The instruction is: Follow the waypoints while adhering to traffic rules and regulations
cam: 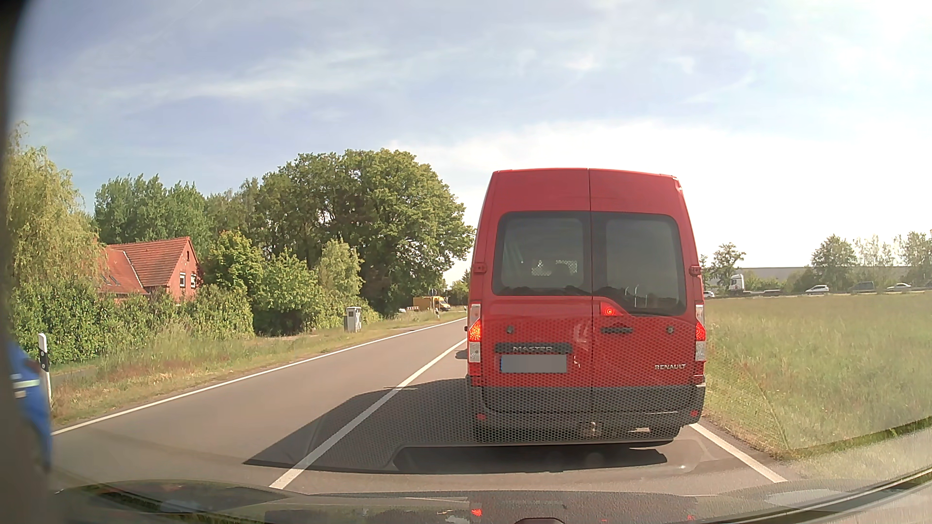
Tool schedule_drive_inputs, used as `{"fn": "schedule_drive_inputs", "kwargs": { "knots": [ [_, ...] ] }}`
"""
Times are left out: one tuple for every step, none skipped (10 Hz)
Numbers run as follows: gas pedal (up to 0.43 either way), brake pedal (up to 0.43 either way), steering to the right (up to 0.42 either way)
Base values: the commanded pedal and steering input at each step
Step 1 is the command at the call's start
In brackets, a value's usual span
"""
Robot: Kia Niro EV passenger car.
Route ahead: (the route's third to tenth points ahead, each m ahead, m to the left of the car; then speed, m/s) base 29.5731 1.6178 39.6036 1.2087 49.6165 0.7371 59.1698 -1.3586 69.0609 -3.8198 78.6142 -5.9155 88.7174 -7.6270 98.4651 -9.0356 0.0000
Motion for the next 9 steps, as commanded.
{"fn": "schedule_drive_inputs", "kwargs": {
  "knots": [
    [0.0, 0.268, 0.0],
    [0.0, 0.262, 0.0],
    [0.0, 0.268, 0.0],
    [0.0, 0.268, 0.0],
    [0.0, 0.262, 0.0],
    [0.0, 0.268, 0.0],
    [0.0, 0.268, 0.0],
    [0.0, 0.268, 0.0],
    [0.0, 0.268, -0.001]
  ]
}}
